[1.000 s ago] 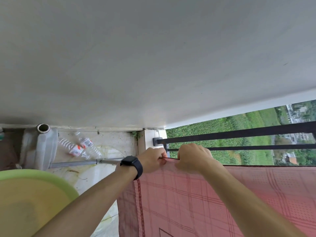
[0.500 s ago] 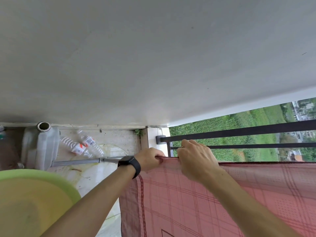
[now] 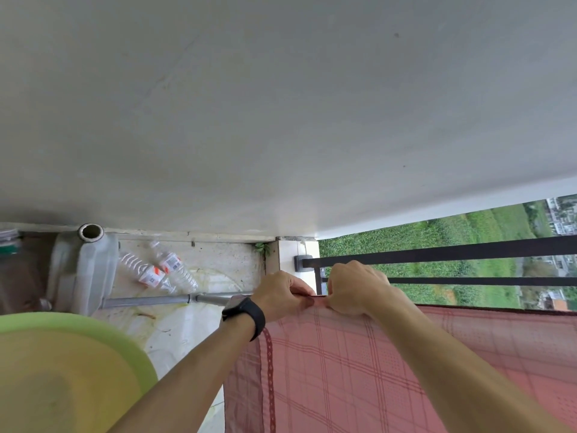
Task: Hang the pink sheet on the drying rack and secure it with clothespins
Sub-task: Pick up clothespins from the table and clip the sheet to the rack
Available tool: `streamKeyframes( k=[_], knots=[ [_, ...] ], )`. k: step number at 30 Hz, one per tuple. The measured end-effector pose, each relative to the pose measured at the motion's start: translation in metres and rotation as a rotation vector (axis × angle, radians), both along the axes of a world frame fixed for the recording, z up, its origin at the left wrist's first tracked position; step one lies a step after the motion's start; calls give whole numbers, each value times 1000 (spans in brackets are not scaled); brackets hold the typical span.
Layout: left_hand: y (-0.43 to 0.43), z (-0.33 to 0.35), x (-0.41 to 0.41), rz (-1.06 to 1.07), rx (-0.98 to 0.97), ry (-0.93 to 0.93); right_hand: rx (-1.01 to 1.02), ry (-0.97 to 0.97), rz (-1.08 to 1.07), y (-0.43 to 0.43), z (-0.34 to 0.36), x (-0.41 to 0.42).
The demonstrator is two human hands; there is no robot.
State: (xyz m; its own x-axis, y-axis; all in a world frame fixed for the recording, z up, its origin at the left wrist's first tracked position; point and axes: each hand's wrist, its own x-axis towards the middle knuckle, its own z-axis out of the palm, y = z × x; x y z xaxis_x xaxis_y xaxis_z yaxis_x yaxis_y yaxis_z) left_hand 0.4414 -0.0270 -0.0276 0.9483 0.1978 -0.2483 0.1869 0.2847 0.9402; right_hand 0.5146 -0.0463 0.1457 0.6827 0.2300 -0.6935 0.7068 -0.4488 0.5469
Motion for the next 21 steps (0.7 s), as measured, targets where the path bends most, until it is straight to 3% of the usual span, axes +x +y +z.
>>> streamKeyframes(
  k=[4, 10, 17, 21],
  knots=[
    [1, -13, -1, -172, -51, 90, 65, 42, 22, -12, -5, 3],
    [-1, -17, -2, -115, 76, 85, 222, 104, 74, -20, -6, 0],
    [-5, -23, -8, -4, 115, 89, 666, 147, -377, 2, -15, 8],
    [-7, -26, -10, 22, 91, 110, 632, 112, -383, 6, -16, 8]
  ],
)
